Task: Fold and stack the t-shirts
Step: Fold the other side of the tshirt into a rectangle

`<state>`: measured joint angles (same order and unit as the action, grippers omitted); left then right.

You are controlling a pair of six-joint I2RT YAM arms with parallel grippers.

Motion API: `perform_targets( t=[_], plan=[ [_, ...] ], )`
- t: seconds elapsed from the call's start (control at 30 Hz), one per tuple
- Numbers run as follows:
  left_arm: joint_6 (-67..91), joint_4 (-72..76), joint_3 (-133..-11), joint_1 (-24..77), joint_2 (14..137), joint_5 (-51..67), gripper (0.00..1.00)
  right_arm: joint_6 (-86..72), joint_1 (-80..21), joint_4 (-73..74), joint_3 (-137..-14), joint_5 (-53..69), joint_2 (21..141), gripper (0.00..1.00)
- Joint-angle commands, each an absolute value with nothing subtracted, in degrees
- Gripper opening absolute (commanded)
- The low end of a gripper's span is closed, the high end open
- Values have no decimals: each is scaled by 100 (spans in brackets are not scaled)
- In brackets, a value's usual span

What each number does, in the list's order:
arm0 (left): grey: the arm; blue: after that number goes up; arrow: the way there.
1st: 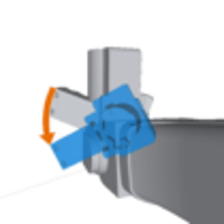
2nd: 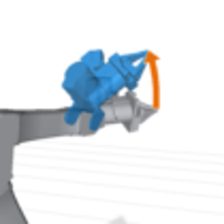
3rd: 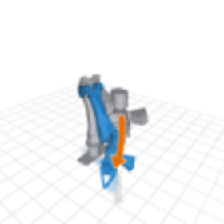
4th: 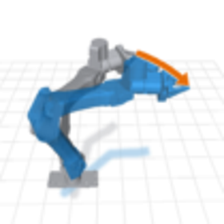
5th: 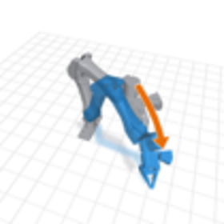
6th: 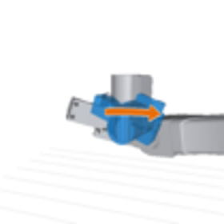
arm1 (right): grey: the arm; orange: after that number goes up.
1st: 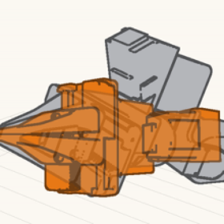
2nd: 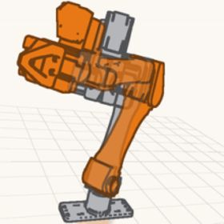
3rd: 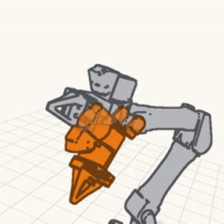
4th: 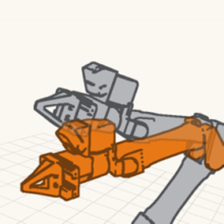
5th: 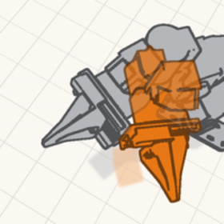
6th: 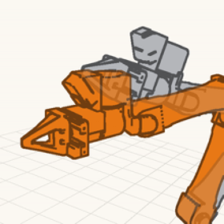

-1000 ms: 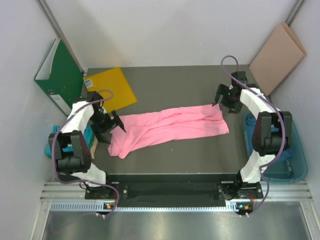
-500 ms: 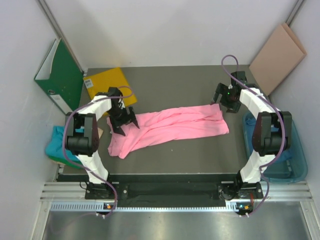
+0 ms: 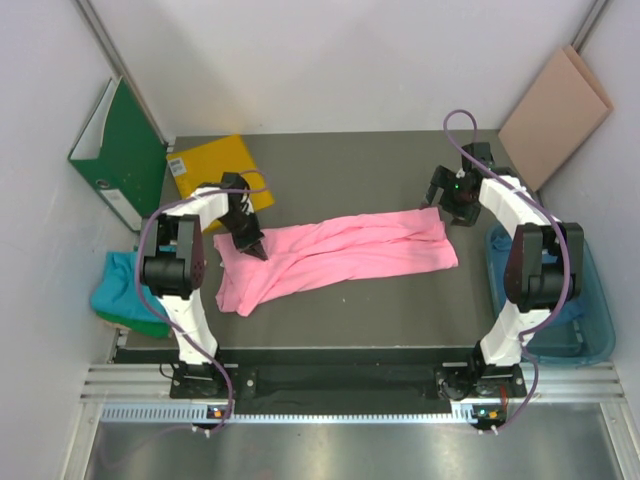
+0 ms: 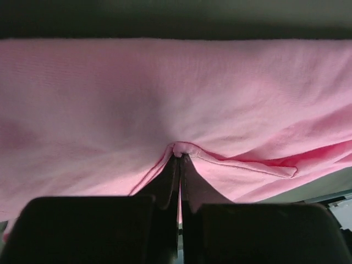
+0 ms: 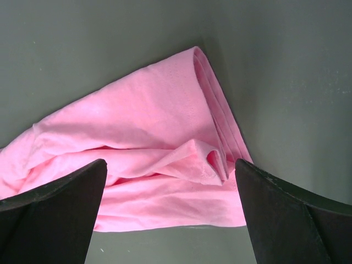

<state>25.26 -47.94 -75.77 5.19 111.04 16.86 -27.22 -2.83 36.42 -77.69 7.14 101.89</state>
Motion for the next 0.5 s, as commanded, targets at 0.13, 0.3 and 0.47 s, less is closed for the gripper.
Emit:
perform_targets(
  t=[0.13, 0.3, 0.47],
  plan=[
    [2417, -5018, -8033, 580, 10566, 1704, 0, -2795, -316, 3569, -7989, 730, 10134, 100],
    [2373, -5203, -8103, 641, 10082, 2152, 0, -2847, -334, 3507, -7884, 756, 10134, 100],
    [2145, -5598, -8183, 1177, 10011, 2514, 0, -2856, -360, 3480, -7848, 747, 10160, 100]
  ],
)
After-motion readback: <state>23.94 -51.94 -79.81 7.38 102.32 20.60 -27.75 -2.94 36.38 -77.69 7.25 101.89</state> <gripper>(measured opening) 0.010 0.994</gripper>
